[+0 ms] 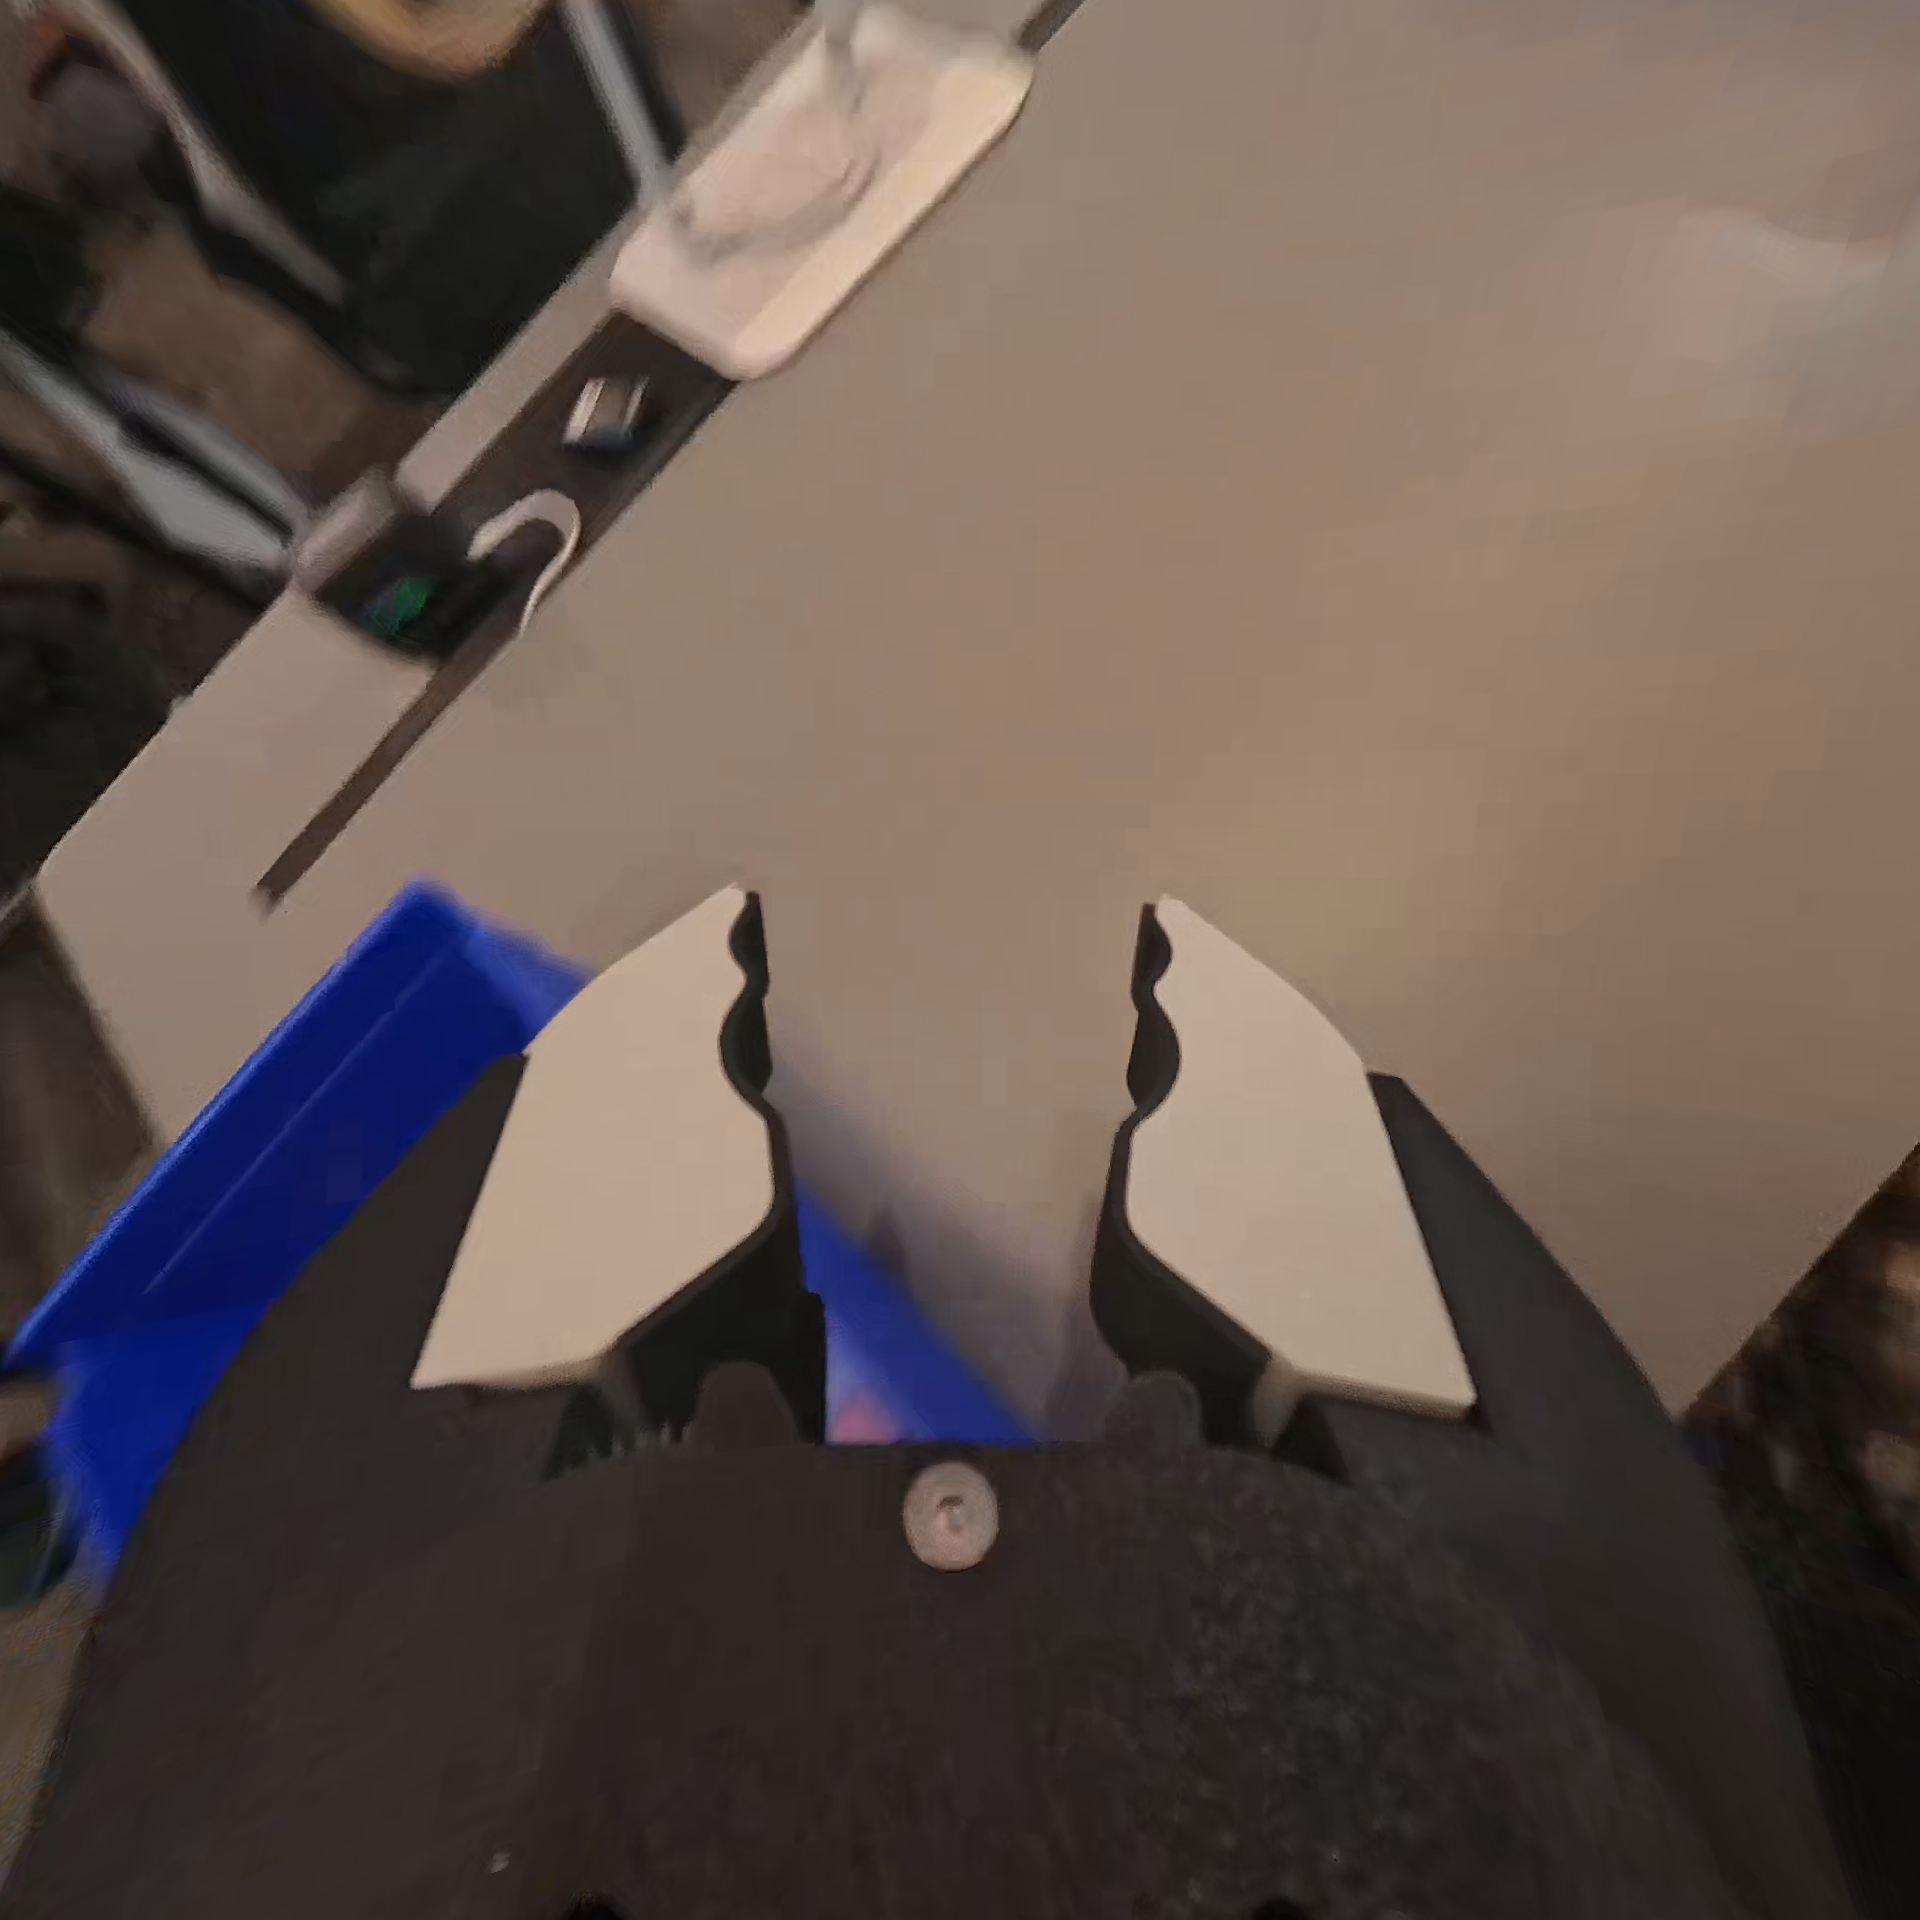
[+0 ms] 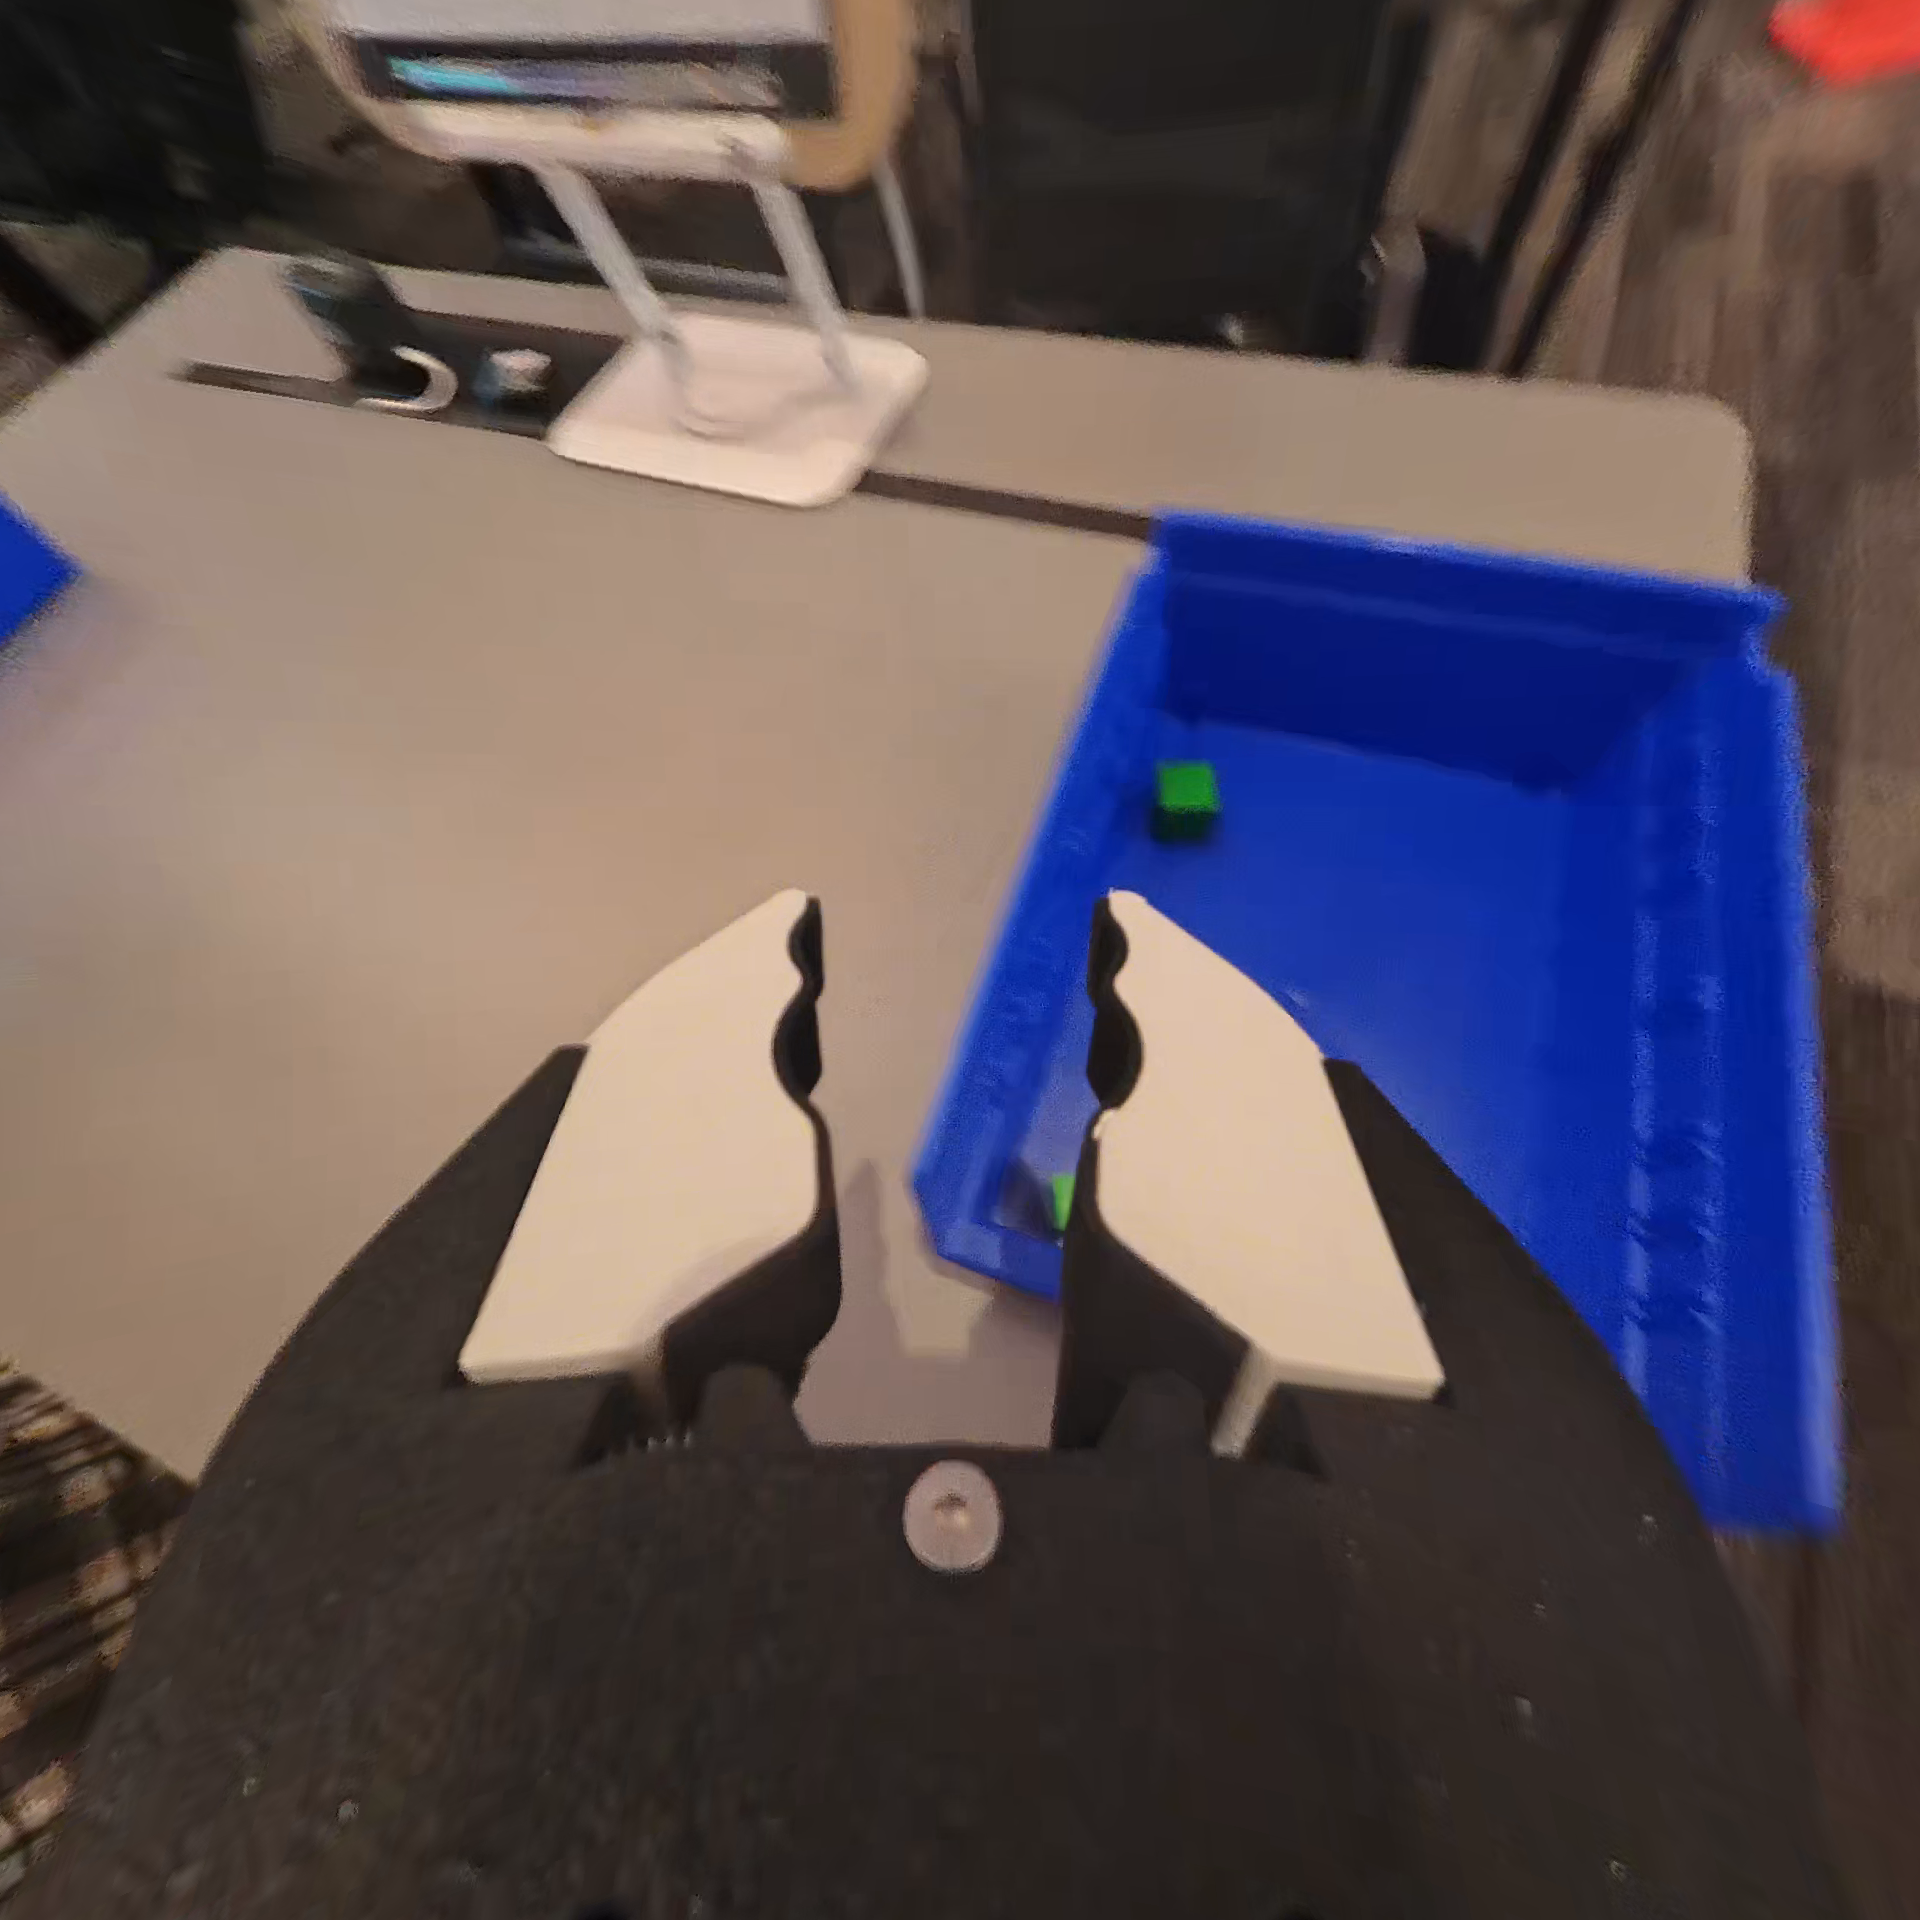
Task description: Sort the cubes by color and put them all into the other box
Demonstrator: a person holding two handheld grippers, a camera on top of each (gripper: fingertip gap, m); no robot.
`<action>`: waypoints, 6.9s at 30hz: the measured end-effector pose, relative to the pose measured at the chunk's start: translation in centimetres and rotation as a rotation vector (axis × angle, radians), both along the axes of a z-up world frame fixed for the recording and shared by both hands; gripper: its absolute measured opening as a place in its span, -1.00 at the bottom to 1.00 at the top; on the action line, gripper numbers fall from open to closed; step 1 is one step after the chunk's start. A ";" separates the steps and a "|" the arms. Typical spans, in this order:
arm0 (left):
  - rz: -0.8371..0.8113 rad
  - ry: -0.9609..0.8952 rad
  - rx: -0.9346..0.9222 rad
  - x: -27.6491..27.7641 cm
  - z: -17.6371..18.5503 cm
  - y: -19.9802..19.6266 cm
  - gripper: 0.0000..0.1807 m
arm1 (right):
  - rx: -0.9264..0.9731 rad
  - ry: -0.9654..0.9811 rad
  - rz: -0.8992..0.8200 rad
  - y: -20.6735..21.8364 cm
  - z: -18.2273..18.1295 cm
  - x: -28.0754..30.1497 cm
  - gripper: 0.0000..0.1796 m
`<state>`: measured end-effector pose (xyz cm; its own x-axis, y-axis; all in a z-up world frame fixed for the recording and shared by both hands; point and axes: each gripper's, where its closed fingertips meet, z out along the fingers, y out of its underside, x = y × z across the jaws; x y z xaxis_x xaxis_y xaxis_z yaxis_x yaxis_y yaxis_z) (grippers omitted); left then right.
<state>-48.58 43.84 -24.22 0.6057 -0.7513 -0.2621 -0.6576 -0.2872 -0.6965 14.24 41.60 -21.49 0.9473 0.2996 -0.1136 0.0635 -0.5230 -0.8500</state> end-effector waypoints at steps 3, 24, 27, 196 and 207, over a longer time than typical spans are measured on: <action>0.099 0.121 -0.169 -7.5 -1.8 -0.7 -0.26 | 0.071 -0.016 0.155 -1.5 0.4 -6.5 -0.52; 0.425 0.322 -0.873 -18.2 -15.1 -5.3 -0.50 | 0.017 -0.036 0.501 -3.2 -2.7 -21.0 -0.51; 0.453 0.283 -0.930 -18.1 -15.6 -5.4 -0.70 | 0.016 0.000 0.514 -3.5 -2.6 -21.3 -0.52; -0.677 -0.511 0.314 28.3 -3.0 -2.8 -0.13 | -0.910 -0.259 -0.247 3.4 -13.9 10.8 -0.68; -0.660 -0.498 0.318 28.2 -3.3 -2.3 -0.15 | -0.701 -0.309 -0.314 6.0 -5.0 10.1 -0.33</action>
